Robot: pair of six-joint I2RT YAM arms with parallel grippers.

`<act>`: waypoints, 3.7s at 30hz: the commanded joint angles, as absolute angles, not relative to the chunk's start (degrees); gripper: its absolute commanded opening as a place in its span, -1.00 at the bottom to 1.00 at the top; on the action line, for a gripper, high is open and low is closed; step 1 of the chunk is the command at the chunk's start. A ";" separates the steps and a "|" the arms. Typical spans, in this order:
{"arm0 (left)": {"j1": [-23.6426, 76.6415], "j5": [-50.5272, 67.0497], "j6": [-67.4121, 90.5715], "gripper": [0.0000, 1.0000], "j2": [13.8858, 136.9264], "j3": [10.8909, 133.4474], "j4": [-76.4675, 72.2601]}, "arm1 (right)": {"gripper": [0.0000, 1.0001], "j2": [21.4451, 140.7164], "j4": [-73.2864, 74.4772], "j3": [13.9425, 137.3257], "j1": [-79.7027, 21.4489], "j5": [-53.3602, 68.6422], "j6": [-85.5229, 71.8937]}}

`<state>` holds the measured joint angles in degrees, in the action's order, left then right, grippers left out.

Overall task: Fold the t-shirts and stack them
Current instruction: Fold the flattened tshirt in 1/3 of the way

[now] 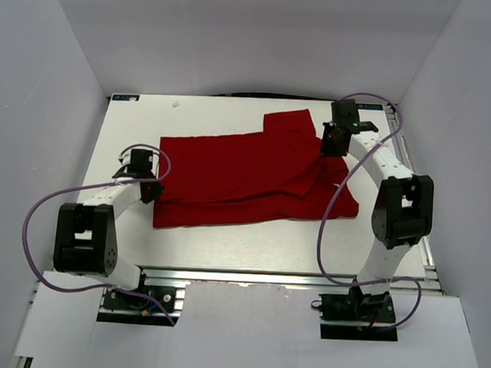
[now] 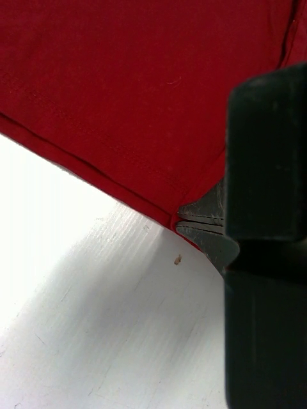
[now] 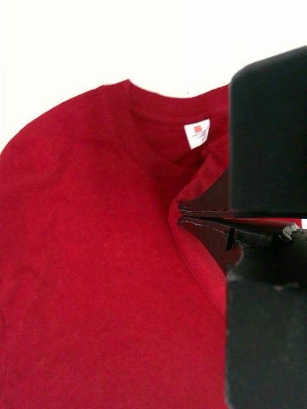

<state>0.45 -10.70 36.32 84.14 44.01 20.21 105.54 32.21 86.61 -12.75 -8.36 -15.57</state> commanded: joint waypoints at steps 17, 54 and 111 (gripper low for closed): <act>0.09 -10.20 34.54 -0.65 83.24 48.60 19.77 | -0.81 109.95 30.68 93.34 -16.70 -9.67 -10.90; 0.26 -3.51 38.75 0.19 65.39 33.94 18.29 | 0.12 91.66 20.31 57.31 -14.68 -15.20 -17.49; 1.49 -13.53 37.53 -0.01 63.46 52.73 31.29 | 0.39 82.44 38.50 73.81 -18.72 -11.52 -17.58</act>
<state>1.52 -11.99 38.24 63.77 49.06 28.18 83.61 35.81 69.21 -18.52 -12.43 -20.36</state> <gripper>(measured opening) 0.493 0.699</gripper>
